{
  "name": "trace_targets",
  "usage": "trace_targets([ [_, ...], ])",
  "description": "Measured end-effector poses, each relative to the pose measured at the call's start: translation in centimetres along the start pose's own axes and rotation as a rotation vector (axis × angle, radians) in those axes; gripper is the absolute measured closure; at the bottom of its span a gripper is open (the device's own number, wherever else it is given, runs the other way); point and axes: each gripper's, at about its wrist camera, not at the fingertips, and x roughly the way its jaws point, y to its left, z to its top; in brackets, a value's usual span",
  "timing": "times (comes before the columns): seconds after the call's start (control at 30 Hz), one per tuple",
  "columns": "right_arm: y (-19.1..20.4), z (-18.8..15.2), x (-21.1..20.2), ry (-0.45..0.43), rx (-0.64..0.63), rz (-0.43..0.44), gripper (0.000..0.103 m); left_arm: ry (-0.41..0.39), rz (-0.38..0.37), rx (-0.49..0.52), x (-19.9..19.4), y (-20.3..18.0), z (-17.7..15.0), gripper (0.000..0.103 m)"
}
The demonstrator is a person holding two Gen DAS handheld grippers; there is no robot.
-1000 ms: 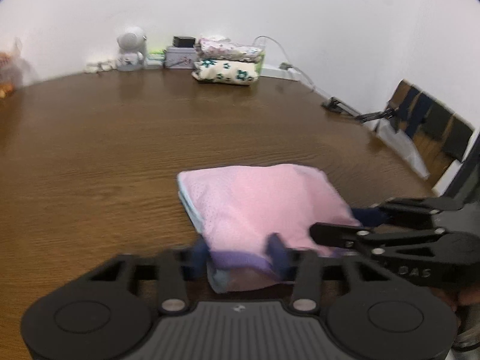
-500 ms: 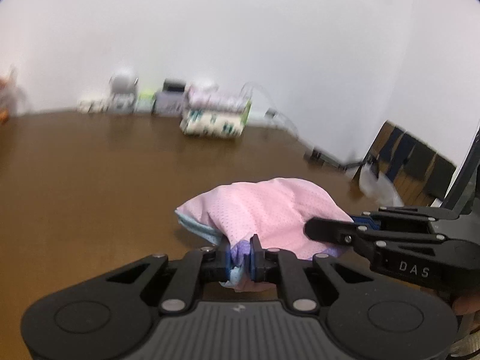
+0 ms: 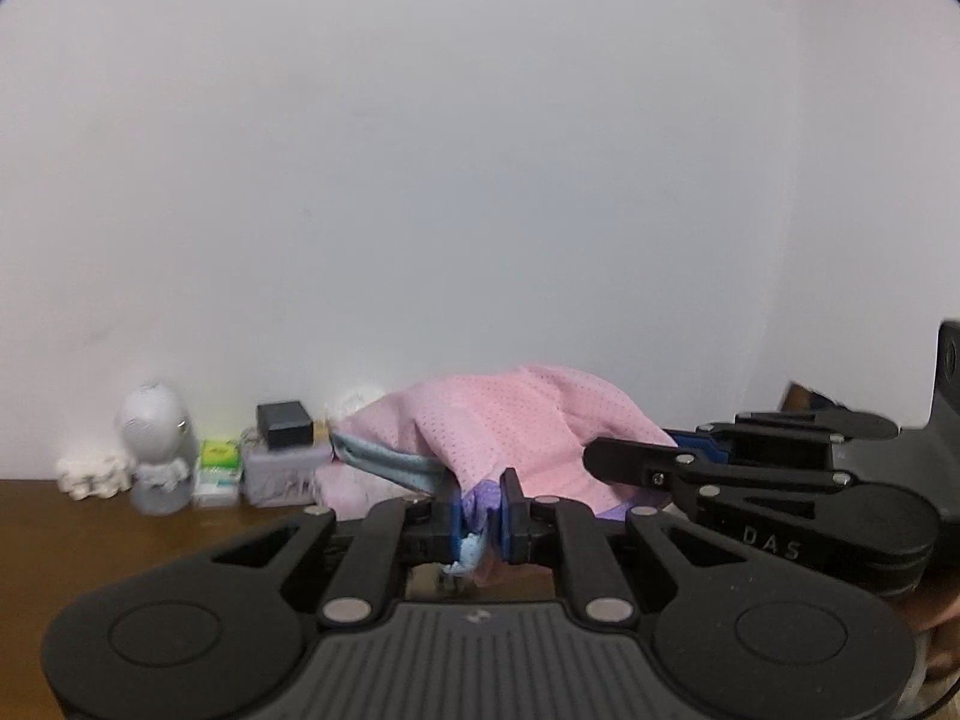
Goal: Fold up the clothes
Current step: 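Carry the folded bundle with both grippers onto the floral clothes stack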
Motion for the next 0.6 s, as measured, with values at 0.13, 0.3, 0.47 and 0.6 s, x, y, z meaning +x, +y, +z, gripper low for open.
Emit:
trace_targets([
  [0.13,-3.5,0.9,6.6,0.037,0.012,-0.013,0.093,0.024,0.008,-0.026,6.7,2.5,1.3,0.093],
  [0.3,-7.1,-0.2,13.4,0.105,0.086,0.017,0.093,0.058,0.018,-0.085,12.0,5.7,0.2,0.093],
  [0.47,-8.2,-1.9,17.2,0.146,0.100,0.020,0.093,0.088,0.033,-0.091,14.6,7.2,-1.7,0.093],
  [0.6,-8.9,-4.0,19.4,0.208,0.128,0.028,0.093,0.104,0.050,-0.087,16.1,7.9,-3.3,0.092],
])
